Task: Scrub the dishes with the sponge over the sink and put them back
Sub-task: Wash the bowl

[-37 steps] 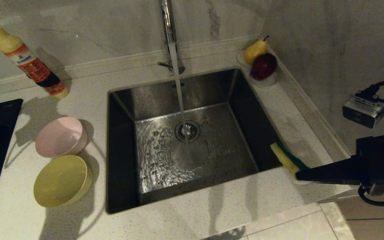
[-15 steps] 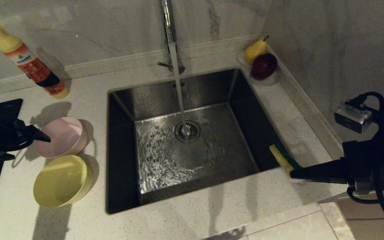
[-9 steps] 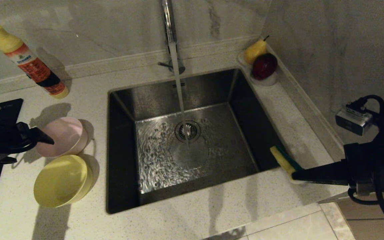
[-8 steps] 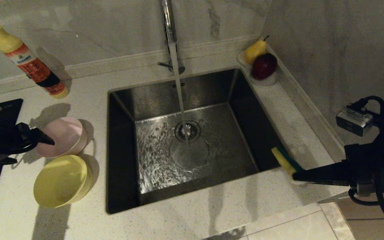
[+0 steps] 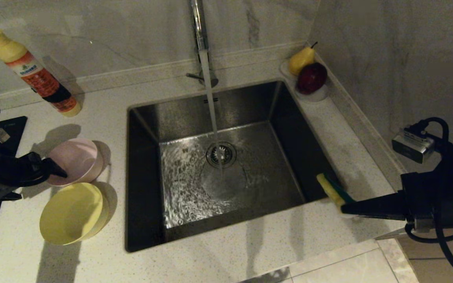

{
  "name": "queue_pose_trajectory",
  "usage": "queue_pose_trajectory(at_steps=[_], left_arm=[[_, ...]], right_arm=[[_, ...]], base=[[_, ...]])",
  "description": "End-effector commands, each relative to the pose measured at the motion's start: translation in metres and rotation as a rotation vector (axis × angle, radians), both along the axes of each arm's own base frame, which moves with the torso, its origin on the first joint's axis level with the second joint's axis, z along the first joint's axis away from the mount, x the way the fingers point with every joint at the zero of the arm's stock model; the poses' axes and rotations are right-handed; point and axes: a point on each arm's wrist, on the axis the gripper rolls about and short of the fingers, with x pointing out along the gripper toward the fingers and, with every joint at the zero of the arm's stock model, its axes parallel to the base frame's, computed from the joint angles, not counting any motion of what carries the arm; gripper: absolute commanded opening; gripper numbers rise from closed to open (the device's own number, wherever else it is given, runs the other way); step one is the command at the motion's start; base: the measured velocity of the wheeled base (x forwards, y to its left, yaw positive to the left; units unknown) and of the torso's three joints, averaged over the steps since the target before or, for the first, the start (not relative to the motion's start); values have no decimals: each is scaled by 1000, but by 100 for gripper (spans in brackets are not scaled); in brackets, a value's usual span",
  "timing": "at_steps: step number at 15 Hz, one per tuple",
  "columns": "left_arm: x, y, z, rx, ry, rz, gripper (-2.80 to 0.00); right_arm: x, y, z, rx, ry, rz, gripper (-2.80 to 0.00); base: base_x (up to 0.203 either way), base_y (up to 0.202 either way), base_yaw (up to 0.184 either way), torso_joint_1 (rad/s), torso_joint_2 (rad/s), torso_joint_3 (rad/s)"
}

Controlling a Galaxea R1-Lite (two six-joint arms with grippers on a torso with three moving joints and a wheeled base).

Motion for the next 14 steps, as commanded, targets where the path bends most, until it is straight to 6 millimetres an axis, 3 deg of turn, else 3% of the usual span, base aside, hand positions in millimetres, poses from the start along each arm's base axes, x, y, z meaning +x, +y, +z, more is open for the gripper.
queue_pose_trajectory(at_steps=[1, 2, 9, 14], left_arm=[[3, 1, -5, -10, 18, 3, 0], [2, 1, -6, -12, 21, 4, -280], [3, 2, 0, -14, -4, 22, -280], [-8, 29, 22, -1, -79, 139, -280]], right_arm=[[0, 0, -1, 1, 9, 0, -280], [0, -1, -1, 2, 6, -1, -280], [-5, -2, 3, 8, -4, -3, -280], [-9, -3, 7, 13, -13, -3, -280]], base=[[0, 0, 0, 0, 0, 0], [0, 0, 0, 0, 0, 0], [0, 0, 0, 0, 0, 0], [0, 0, 0, 0, 0, 0]])
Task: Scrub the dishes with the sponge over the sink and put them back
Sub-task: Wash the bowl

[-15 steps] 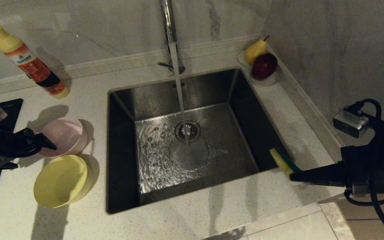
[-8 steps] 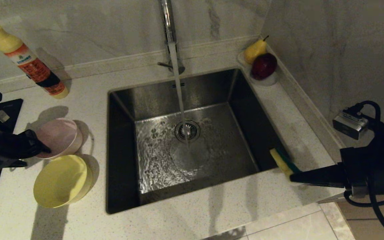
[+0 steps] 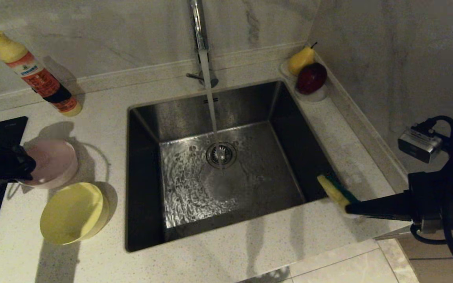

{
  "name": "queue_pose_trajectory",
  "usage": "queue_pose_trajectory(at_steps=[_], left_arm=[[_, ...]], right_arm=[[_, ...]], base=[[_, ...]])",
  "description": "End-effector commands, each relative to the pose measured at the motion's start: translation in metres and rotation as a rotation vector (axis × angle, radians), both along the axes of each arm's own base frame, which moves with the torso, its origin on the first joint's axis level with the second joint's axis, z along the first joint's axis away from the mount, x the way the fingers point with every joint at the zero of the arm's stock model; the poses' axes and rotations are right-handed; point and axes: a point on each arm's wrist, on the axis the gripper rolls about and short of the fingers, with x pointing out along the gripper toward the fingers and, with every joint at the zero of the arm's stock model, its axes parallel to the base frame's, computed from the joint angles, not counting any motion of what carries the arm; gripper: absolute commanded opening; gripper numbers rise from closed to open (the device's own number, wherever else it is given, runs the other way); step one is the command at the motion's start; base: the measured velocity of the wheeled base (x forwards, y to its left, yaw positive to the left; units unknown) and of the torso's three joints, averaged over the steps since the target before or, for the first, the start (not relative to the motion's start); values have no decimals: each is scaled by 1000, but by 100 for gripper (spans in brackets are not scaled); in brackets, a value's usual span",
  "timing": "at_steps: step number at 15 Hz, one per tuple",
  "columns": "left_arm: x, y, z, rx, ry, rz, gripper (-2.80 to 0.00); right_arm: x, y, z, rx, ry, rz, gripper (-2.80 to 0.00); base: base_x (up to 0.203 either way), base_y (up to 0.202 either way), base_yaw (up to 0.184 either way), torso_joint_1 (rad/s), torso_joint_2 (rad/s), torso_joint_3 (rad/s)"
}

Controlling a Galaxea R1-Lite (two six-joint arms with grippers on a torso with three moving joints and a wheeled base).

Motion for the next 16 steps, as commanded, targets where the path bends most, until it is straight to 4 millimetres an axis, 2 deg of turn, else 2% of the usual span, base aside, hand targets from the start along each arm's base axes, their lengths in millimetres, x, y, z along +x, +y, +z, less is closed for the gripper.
queue_pose_trajectory(at_steps=[1, 4, 6, 10, 13, 16], left_arm=[[-9, 14, 13, 15, -42, 56, -280], [-26, 20, 41, 22, -149, 134, -280], [-41, 11, 61, 32, -228, 144, -280], [-67, -8, 112, 81, -455, 118, -280], [-80, -43, 139, 96, -564, 6, -280], [-79, -75, 150, 78, -604, -122, -280]], right_arm=[[-3, -1, 2, 7, -6, 2, -280], [-3, -1, -3, 0, 11, 4, -280], [-1, 0, -11, -8, 35, 5, -280], [-1, 0, -10, -7, 34, 5, -280], [0, 1, -8, -5, 25, 8, -280], [-3, 1, -4, 1, 6, 12, -280]], base=[[0, 0, 0, 0, 0, 0], [0, 0, 0, 0, 0, 0], [0, 0, 0, 0, 0, 0], [0, 0, 0, 0, 0, 0], [0, 0, 0, 0, 0, 0], [0, 0, 0, 0, 0, 0]])
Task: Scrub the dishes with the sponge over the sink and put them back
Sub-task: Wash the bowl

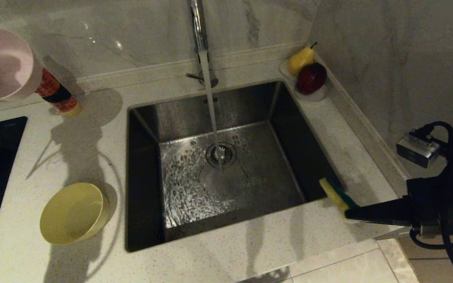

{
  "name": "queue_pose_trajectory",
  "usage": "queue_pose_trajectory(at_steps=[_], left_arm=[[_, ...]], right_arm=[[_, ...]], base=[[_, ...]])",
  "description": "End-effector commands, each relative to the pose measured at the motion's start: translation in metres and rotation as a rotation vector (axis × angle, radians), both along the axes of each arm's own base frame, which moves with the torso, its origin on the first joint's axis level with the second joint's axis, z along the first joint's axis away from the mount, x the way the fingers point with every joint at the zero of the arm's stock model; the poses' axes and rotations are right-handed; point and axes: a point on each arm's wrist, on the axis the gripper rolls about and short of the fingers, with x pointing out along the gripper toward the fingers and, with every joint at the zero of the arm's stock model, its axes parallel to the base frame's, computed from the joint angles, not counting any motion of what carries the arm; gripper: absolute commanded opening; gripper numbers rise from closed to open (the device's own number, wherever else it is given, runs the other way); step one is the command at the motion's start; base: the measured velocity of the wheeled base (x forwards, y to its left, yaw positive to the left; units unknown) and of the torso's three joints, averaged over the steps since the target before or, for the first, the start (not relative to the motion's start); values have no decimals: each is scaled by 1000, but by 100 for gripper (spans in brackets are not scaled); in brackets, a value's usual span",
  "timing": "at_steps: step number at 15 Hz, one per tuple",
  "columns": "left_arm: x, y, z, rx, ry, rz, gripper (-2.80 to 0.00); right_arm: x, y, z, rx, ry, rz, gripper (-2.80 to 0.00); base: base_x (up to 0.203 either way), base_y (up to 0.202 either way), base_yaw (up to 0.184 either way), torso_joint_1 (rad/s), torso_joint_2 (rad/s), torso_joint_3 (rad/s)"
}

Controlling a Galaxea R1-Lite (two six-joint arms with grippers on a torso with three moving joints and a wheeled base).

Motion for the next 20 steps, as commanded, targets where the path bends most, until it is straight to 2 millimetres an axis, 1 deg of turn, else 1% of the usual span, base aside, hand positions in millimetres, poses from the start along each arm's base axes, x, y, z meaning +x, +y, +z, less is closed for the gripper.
queue_pose_trajectory(at_steps=[1, 2, 4, 5, 7, 9, 11, 13, 15, 20], left_arm=[[-1, -29, 8, 13, -28, -101, -280], [7, -40, 4, 20, -10, -119, -280], [31, -65, -8, 46, 44, -122, -280], [41, -80, -13, 56, 65, -145, -280], [54, -110, -22, 64, 82, -211, -280], [71, -137, -35, 76, 109, -260, -280], [82, -154, -45, 78, 123, -284, -280], [94, -174, -60, 76, 153, -318, -280], [102, -190, -69, 71, 161, -336, -280], [118, -219, -88, 65, 161, -386, -280]], right_arm=[[-4, -1, 3, 8, -12, 4, -280], [-6, -1, 5, 11, -19, 4, -280], [-8, -2, 7, 13, -33, 4, -280], [-10, -3, 9, 15, -43, 3, -280], [-13, -4, 12, 20, -59, 5, -280], [-18, -6, 15, 26, -80, 4, -280], [-21, -7, 18, 30, -92, 3, -280], [-24, -8, 19, 33, -98, 3, -280], [-24, -8, 20, 34, -102, 3, -280], [-24, -8, 19, 32, -98, 2, -280]], base=[[0, 0, 0, 0, 0, 0], [0, 0, 0, 0, 0, 0], [0, 0, 0, 0, 0, 0], [0, 0, 0, 0, 0, 0], [0, 0, 0, 0, 0, 0], [0, 0, 0, 0, 0, 0], [0, 0, 0, 0, 0, 0], [0, 0, 0, 0, 0, 0], [0, 0, 0, 0, 0, 0], [0, 0, 0, 0, 0, 0]])
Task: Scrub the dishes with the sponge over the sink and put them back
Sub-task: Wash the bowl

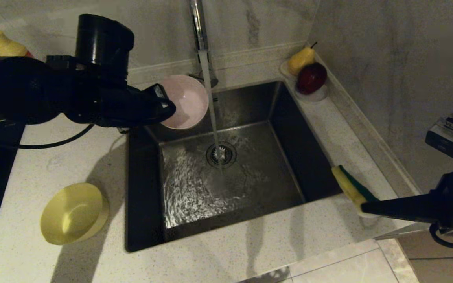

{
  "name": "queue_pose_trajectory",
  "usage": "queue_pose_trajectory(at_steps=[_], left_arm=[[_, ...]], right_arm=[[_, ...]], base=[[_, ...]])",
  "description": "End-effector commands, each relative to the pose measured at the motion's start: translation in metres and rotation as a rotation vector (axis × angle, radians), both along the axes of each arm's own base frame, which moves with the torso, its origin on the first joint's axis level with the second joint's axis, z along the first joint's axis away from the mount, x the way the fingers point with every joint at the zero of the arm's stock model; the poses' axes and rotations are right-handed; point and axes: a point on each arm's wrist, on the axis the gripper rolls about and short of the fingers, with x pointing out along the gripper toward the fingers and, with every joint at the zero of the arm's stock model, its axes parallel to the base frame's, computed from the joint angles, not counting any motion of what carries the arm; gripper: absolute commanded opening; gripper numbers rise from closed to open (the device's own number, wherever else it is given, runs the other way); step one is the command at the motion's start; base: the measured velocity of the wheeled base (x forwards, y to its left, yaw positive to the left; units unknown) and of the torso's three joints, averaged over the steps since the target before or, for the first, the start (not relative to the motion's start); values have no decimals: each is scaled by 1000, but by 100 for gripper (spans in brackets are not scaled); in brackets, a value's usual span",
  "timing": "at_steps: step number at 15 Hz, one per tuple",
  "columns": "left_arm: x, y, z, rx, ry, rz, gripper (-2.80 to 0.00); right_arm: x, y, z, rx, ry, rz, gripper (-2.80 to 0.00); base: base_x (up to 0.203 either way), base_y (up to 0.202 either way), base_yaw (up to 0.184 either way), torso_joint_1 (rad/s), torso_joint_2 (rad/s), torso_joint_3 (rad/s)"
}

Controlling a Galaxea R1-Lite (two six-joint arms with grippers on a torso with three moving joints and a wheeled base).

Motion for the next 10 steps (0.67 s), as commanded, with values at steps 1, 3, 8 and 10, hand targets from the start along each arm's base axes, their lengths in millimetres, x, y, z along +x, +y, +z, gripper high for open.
queue_pose_trajectory(at_steps=[1, 3, 8, 10], left_arm=[[11, -16, -16, 9, 34, -24, -280], [14, -24, -22, 3, 46, -35, -280], [17, -37, -34, 2, 74, -48, -280], [16, -36, -34, 1, 78, -46, -280]], right_arm=[[1, 0, -1, 1, 10, 2, -280], [0, 0, -2, 0, 11, 2, -280], [-1, 0, -4, -2, 17, 1, -280], [-1, 0, -4, -1, 17, 1, -280]], base=[[0, 0, 0, 0, 0, 0], [0, 0, 0, 0, 0, 0], [0, 0, 0, 0, 0, 0], [0, 0, 0, 0, 0, 0]])
